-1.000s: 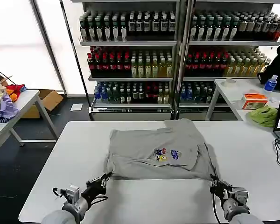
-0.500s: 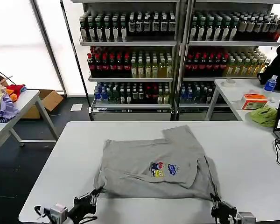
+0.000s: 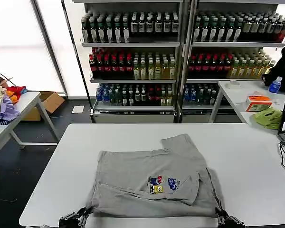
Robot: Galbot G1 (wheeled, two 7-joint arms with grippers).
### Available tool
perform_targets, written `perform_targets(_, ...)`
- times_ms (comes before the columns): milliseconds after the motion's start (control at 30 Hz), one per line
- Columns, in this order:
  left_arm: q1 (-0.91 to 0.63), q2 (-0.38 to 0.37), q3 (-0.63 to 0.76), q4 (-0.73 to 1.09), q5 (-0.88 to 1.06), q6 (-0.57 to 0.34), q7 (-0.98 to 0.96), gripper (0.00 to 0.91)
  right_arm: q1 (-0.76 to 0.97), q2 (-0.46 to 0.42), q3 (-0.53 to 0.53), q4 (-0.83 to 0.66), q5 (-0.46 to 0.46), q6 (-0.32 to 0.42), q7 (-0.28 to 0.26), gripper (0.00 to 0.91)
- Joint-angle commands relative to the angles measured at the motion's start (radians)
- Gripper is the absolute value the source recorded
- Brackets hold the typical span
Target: Fold and organize the clothes.
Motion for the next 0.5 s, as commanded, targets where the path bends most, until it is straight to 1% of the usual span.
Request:
perform_targets(33,0.011,0.033,-0.156,-0.030,-0.063,0.006,0.018,0.907,0.019,-0.014,0.098,0.051,0.049,-0.002,-0.032,0.907)
perform_targets(100,-0.033,0.045,-0.174,-0.025,-0.085,0.005,0.030,0.907,0.057,-0.026,0.149,0.059,0.063,-0.002,-0.046,0.907)
perform_targets(167,-0.107,0.066,-0.175,-0.008,-0.109,0.005,0.060,0.907,0.177,-0.046,0.196,0.026,0.029,-0.003,-0.080,0.907)
perform_targets(200,-0.138,0.079,-0.167,0.011,-0.108,0.005,0.084,0.907,0.223,-0.058,0.199,-0.002,0.016,-0.004,-0.106,0.907)
perform_targets(233,-0.200,0.094,-0.149,0.026,-0.108,0.005,0.125,0.907,0.269,-0.074,0.197,-0.031,0.003,-0.004,-0.119,0.907)
perform_targets(267,-0.242,0.113,-0.123,0.045,-0.108,0.004,0.155,0.907,0.335,-0.098,0.178,-0.074,-0.025,-0.004,-0.151,0.907)
perform_targets(300,-0.285,0.129,-0.092,0.093,-0.114,0.004,0.188,0.907,0.399,-0.116,0.161,-0.112,-0.031,-0.004,-0.173,0.907)
perform_targets(333,-0.315,0.141,-0.077,0.105,-0.122,0.004,0.204,0.907,0.445,-0.130,0.146,-0.139,-0.027,-0.004,-0.191,0.907)
perform_targets(367,-0.369,0.161,-0.041,0.161,-0.137,0.004,0.232,0.907,0.518,-0.148,0.106,-0.189,-0.012,-0.005,-0.219,0.907)
perform_targets(433,-0.473,0.182,0.013,0.239,-0.138,0.003,0.255,0.907,0.631,-0.163,0.052,-0.278,-0.016,-0.004,-0.265,0.907)
perform_targets(500,-0.579,0.194,0.093,0.339,-0.135,0.003,0.266,0.907,0.714,-0.170,-0.010,-0.380,-0.014,-0.004,-0.290,0.907)
